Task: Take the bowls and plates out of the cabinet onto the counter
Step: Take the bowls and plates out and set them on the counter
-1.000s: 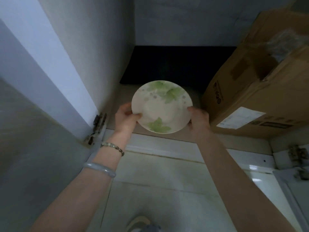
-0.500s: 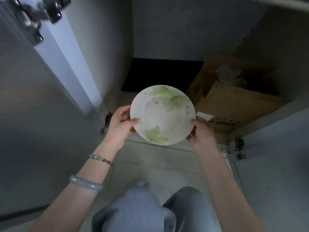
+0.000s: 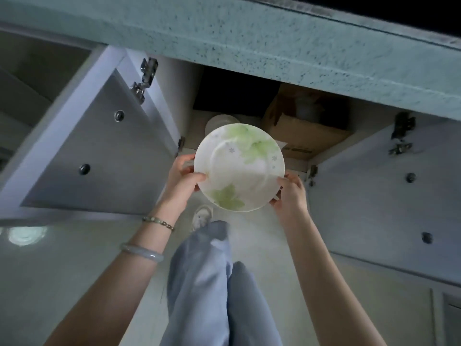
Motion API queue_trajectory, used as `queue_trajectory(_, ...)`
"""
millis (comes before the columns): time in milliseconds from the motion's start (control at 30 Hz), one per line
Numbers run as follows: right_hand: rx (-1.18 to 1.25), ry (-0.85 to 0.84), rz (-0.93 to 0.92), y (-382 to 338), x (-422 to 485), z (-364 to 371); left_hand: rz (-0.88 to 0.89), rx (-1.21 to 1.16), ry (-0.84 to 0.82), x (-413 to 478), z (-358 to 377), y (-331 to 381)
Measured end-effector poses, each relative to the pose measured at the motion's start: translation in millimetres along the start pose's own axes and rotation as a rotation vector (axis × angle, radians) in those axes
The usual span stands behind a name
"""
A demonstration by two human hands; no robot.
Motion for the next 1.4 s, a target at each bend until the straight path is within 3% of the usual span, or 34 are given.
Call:
queue_trajectory(367, 0.055, -0.087, -0.005, -53, -212, -86, 0.016, -0.065, -0.022, -233, -22, 91)
queue_trajectory(800, 0.200, -0.064, -0.218, -69, -364, -172, 0.082, -0.090, -0.233, -365, -13, 139)
queue_trajectory(1133, 0.361, 0.109, -0.363, -85, -423, -302, 0.120, -0.065, -0.494, -430, 108, 148)
queue_trajectory(1400, 0.407, 0.128, -0.387, -124, -401, -412, 0.184, -0.030, -0.571, -464, 226, 141)
Point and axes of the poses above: each hand's wrist, its own x-axis towards the middle knuckle, its own z-axis out of the palm, y = z × x, the point moved 4 cm from there along x, towards the middle knuckle, and after that the axes turned 1 degree about -x, right-handed, at the moved point
